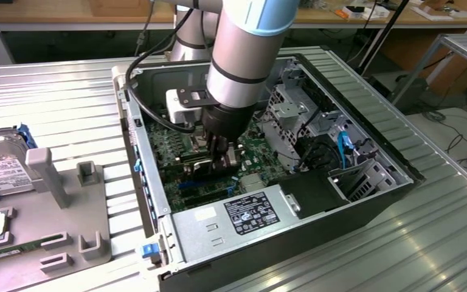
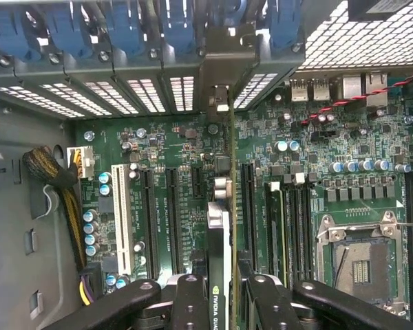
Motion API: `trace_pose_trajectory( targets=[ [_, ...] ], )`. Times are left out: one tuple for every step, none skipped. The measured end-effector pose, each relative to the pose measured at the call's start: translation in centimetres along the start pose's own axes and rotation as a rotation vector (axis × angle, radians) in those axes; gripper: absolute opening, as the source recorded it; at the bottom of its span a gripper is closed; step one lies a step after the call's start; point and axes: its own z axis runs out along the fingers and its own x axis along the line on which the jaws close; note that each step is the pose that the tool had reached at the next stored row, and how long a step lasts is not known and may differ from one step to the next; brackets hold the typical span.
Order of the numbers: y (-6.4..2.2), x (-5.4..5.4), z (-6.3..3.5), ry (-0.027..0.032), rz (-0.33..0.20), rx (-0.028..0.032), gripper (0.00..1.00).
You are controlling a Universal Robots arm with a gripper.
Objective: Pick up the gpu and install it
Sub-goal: 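Insert the gpu into the slot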
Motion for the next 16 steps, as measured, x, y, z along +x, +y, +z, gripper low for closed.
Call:
trace_pose_trajectory(
  targets=[
    [0.00, 0.00, 0.00, 0.0002, -0.007, -0.0001, 0.27],
    [0.00, 0.00, 0.00, 0.0011, -0.024, -0.0009, 0.27],
    [0.01, 0.00, -0.01, 0.0024, -0.045, -0.0018, 0.27],
    [0.00, -0.01, -0.01, 0.0028, -0.058, -0.0023, 0.27],
    [-0.01, -0.04, -0.01, 0.0028, -0.067, -0.0026, 0.27],
    [0.00, -0.04, -0.01, 0.0029, -0.069, -0.0027, 0.27],
    [0.00, -0.05, -0.01, 0.0028, -0.069, -0.0026, 0.27],
    [0.01, -0.12, -0.01, 0.0029, -0.069, -0.0027, 0.27],
    [0.01, -0.16, 0.00, 0.0029, -0.070, -0.0027, 0.27],
    [0.01, -0.16, 0.00, 0.0029, -0.070, -0.0027, 0.27],
    [0.01, -0.16, 0.00, 0.0030, -0.071, -0.0028, 0.27],
    [0.00, -0.16, 0.04, 0.0030, -0.071, -0.0025, 0.27],
    [0.01, -0.16, 0.18, 0.0030, -0.071, -0.0012, 0.27],
    [0.01, -0.15, 0.29, 0.0029, -0.071, 0.0003, 0.27],
    [0.01, -0.15, 0.37, 0.0031, -0.072, 0.0014, 0.27],
    [0.01, -0.17, 0.38, 0.0032, -0.072, 0.0014, 0.27]
  ],
)
